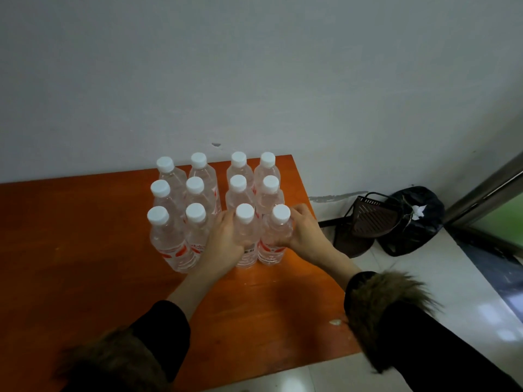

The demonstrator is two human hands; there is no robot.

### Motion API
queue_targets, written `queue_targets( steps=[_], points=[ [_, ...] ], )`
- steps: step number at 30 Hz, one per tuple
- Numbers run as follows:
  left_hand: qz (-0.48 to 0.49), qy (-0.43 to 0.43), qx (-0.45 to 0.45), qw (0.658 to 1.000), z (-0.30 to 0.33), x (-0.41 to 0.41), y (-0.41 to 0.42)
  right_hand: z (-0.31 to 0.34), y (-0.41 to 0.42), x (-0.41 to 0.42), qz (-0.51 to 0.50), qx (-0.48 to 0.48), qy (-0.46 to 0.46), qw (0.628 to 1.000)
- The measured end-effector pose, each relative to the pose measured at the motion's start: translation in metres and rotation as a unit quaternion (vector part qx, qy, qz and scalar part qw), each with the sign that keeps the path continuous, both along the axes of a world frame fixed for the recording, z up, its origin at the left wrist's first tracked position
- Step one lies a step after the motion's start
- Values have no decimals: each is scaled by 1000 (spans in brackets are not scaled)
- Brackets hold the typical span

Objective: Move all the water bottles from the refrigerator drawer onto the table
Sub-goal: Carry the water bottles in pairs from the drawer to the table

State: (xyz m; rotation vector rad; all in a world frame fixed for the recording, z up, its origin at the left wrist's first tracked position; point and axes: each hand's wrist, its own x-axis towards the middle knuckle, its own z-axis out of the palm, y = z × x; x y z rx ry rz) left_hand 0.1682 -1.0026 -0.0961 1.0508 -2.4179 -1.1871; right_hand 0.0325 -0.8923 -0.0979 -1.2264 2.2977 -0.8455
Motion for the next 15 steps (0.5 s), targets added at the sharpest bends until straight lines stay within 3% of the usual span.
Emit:
queue_targets(
  steps=[5,9,15],
  points=[
    [34,-32,-31,998,-2,0,0,-6,-5,4,-39,-32,-45,998],
    [54,-10,-52,997,-9,3,-1,-13,-6,11,-83,-73,-103,988],
    [57,15,-79,995,-15,9,4,-9,-3,24,-90,-81,-117,986]
  ],
)
